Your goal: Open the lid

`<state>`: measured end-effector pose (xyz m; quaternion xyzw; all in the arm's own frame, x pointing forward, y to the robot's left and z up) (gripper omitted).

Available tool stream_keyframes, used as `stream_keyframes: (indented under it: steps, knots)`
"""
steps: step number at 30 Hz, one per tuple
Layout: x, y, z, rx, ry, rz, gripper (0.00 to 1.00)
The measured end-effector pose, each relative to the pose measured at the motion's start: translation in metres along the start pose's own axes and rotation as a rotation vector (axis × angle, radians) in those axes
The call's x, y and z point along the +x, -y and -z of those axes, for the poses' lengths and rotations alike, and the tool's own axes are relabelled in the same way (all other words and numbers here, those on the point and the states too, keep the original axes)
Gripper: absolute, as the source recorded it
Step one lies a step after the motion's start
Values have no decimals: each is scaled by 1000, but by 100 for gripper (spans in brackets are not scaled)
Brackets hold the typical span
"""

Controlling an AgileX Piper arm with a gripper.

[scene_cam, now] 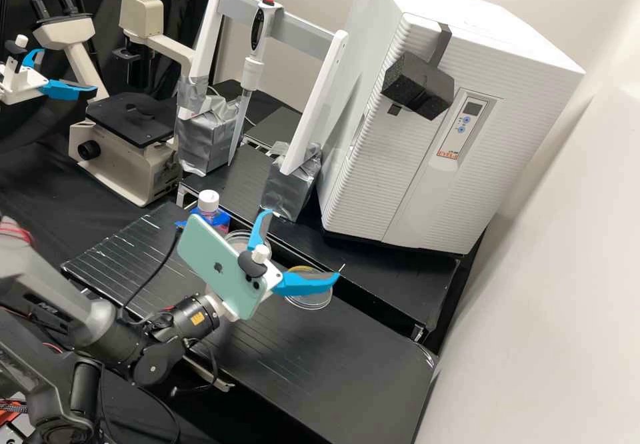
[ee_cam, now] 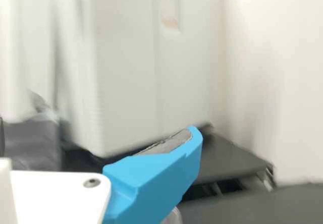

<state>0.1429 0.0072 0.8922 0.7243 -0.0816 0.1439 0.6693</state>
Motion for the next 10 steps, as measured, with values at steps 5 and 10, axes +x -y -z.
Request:
stream_keyframes:
  steps: [5,10]
  knots:
    - [-11,17,28,58,-155,36,100]
    - [-16,27,42,134,-255,68,100]
